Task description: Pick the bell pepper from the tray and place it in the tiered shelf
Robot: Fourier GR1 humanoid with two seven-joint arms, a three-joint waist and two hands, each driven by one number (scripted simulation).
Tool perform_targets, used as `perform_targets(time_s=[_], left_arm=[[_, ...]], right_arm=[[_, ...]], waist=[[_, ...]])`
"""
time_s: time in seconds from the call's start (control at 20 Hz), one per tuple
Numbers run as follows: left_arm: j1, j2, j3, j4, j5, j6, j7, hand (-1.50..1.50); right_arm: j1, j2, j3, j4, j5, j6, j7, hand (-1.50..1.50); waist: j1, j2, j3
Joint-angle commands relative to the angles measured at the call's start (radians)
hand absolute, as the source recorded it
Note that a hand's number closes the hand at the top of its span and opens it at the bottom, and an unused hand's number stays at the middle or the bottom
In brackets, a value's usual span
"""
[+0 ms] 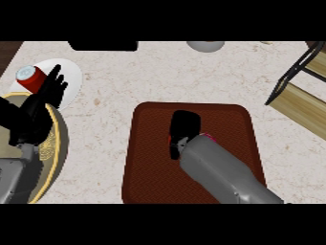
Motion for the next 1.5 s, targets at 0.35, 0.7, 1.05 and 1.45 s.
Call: perform_targets(time_s=[0.35, 0.7, 1.05, 1.45], left_arm=[[0.028, 0.000, 0.028, 0.007, -0.010, 0.007, 0.008, 0.00], [0.061, 0.010, 0.055, 0.009, -0.005, 0.024, 0.001, 0.00], [0.103, 0.005, 0.064, 0.005, -0.007, 0.037, -0.025, 0.00], [0.112, 0.027, 0.080, -0.021, 0.010, 0.019, -0.028, 0.00]], right_arm=[[0.247, -0.079, 0.312, -0.288, 0.095, -0.046, -0.355, 1.50], [0.427, -0.310, 0.471, -0.643, 0.136, -0.159, -0.582, 1.50], [0.546, -0.527, 0.329, -1.100, 0.045, -0.359, -0.696, 1.50], [0.707, -0.894, 0.077, -1.569, -0.126, -0.438, -0.702, 1.50]], waist=[[-0.062, -0.018, 0.003], [-0.109, -0.031, 0.003], [-0.147, -0.031, 0.003], [-0.136, -0.016, 0.003]])
